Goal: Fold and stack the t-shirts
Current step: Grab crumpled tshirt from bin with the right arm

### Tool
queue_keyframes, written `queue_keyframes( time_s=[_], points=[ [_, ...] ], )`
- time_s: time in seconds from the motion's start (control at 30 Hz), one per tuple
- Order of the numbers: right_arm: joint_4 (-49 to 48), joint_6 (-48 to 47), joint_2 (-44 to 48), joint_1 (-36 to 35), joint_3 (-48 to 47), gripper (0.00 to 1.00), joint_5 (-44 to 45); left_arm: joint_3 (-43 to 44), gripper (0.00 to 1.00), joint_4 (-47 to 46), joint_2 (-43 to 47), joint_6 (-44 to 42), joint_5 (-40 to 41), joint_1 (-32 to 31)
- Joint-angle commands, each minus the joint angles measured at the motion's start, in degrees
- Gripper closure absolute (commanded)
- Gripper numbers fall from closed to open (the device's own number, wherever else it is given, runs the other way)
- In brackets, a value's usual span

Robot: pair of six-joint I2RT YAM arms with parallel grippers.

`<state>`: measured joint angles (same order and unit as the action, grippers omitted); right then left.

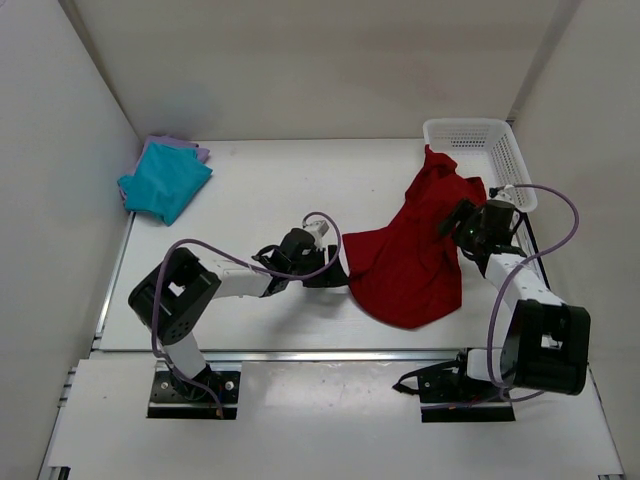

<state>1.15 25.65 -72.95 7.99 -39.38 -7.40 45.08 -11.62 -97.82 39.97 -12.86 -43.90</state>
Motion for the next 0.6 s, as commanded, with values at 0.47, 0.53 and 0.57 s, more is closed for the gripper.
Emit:
queue_keyframes(
  time_s=[0.47,0.53,0.57],
  points=[
    [-16.44,1.33,-14.86,4.32,-8.70,0.49,-14.66,-5.26,0.31,-6.40,3.95,3.01,-4.80,1.36],
    [-18.02,2.99,-15.38,5.01,-7.74,0.68,-16.85,-5.88,0.32,-7.27,4.39,3.71,-5.07,1.62],
    [-19.41,4.05,-15.38,5.28,-6.78,0.81,-18.25,-6.23,0.32,-7.19,4.65,3.37,-5.15,1.97]
  ],
)
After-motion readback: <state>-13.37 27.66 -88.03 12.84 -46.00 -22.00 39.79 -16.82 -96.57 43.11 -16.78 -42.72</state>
